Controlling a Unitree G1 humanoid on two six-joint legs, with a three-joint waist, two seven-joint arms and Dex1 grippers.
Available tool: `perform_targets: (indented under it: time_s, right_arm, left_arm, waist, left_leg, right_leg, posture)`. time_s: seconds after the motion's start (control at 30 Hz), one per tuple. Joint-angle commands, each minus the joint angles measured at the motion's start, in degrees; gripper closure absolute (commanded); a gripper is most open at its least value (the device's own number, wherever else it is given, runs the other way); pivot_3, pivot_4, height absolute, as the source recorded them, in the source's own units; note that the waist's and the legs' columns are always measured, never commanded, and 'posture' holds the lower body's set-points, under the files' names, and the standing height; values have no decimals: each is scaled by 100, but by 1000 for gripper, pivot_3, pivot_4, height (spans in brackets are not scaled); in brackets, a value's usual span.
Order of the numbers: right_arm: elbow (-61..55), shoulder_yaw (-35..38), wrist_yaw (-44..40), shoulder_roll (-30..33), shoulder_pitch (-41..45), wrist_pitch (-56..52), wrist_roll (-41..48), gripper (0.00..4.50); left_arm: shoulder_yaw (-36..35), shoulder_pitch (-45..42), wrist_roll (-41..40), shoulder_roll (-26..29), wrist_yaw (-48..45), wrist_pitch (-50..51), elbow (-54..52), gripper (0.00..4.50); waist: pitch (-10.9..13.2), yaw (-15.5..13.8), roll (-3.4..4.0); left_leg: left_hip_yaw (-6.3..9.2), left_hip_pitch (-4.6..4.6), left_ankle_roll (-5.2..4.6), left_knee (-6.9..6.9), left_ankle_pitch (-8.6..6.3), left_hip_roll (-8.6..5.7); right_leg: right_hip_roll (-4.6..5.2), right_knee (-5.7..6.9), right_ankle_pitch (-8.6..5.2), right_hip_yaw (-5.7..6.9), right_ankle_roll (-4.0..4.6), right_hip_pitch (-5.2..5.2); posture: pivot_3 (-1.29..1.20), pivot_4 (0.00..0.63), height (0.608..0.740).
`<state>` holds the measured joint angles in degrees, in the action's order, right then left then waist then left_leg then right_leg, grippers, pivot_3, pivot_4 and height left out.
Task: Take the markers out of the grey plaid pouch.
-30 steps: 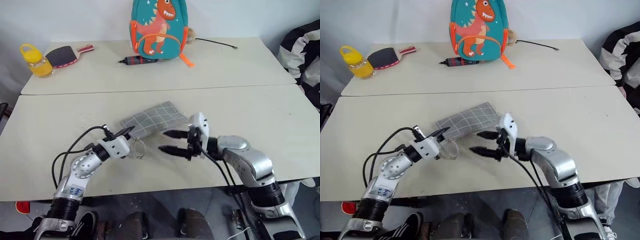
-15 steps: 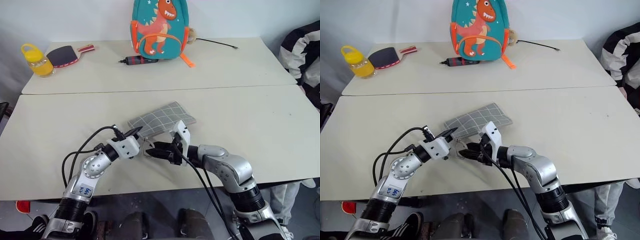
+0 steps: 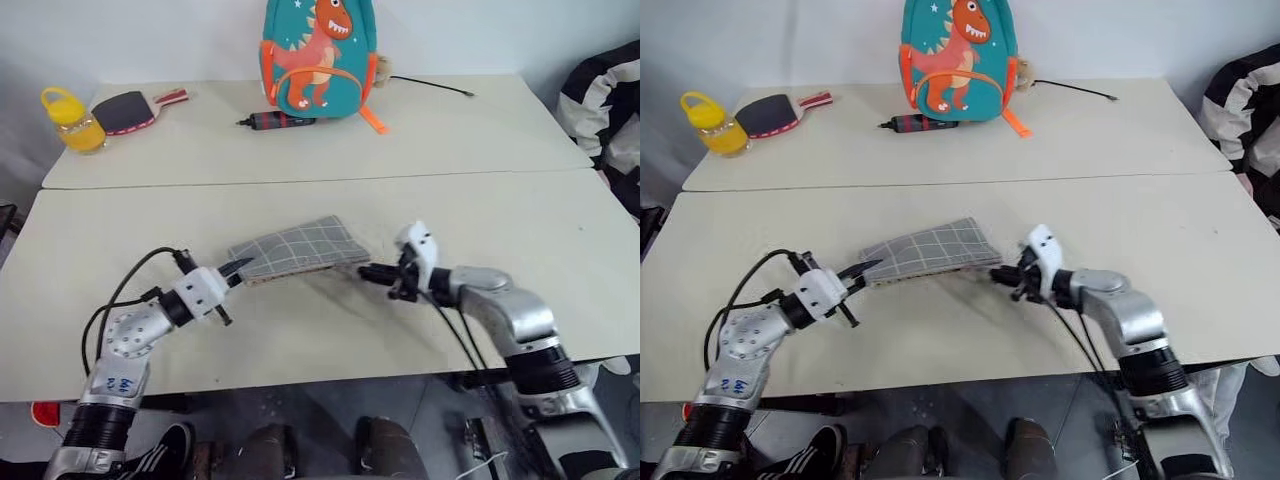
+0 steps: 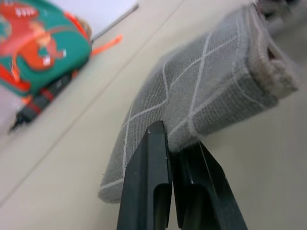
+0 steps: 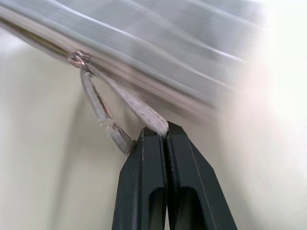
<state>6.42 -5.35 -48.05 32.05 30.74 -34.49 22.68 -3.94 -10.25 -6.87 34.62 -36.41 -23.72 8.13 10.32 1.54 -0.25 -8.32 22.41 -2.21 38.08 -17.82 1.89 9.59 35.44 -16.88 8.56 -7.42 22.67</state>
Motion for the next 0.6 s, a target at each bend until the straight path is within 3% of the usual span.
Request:
perform_targets:
  time_s: [0.03, 0.13, 0.17, 0.27, 0.37, 0.47, 0.6]
  right_arm:
    - [260, 297, -225, 270, 77, 408, -130, 4465]
    - [166, 314, -276, 201, 36, 519, -115, 4465]
    - [61, 381, -324, 124, 24, 408, 56, 4283]
    - [-204, 445, -372, 69, -5, 476, 151, 3539]
    - [-469, 362, -738, 423, -109, 415, 120, 2578]
    - [-989, 424, -1017, 675, -90, 278, 302, 2578]
    - [-1535, 317, -635, 301, 285, 471, 221, 2578]
  left_arm:
    - [-353, -55, -314, 64, -13, 27, 42, 4500]
    - [-343, -69, -422, -49, -15, 148, -57, 4500]
    - [-308, -63, -451, -87, -29, 201, -116, 4500]
    - [-214, -61, -360, -154, 2, 273, -187, 4500]
    - [-196, -54, -350, -190, -17, 345, -232, 4500]
    - [-200, -38, -324, -221, -33, 367, -248, 4500]
    - [-195, -79, -358, -305, -2, 449, -211, 4500]
  waist:
    - [0, 1, 0]
    - [0, 6, 0]
    - [0, 10, 0]
    - [0, 7, 0]
    - [0, 2, 0]
    - [0, -32, -1]
    - [0, 29, 0]
  left_leg:
    - [0, -1, 0, 0, 0, 0]
    - [-1, -1, 1, -2, 0, 1]
    - [-1, -1, 1, -2, 0, 1]
    - [-1, -1, 1, -2, 1, 2]
    - [-2, 0, 1, -2, 1, 1]
    - [3, 1, 0, -2, 0, 0]
    - [-4, -1, 2, -1, 1, 4]
  right_leg:
    - [0, 0, 0, 1, 0, -1]
    - [-1, 0, 0, 2, 0, 0]
    - [-1, 0, 0, 2, 0, 0]
    - [-2, 0, 0, 2, 0, 0]
    - [-2, -1, 0, 1, 0, 0]
    - [-1, -2, 1, 2, -1, -1]
    - [-1, -6, 1, 1, -1, 0]
  posture:
    - [0, 150, 740]
    - [0, 150, 740]
    - [0, 150, 740]
    - [0, 150, 740]
    - [0, 150, 740]
    - [0, 150, 740]
    - [0, 150, 740]
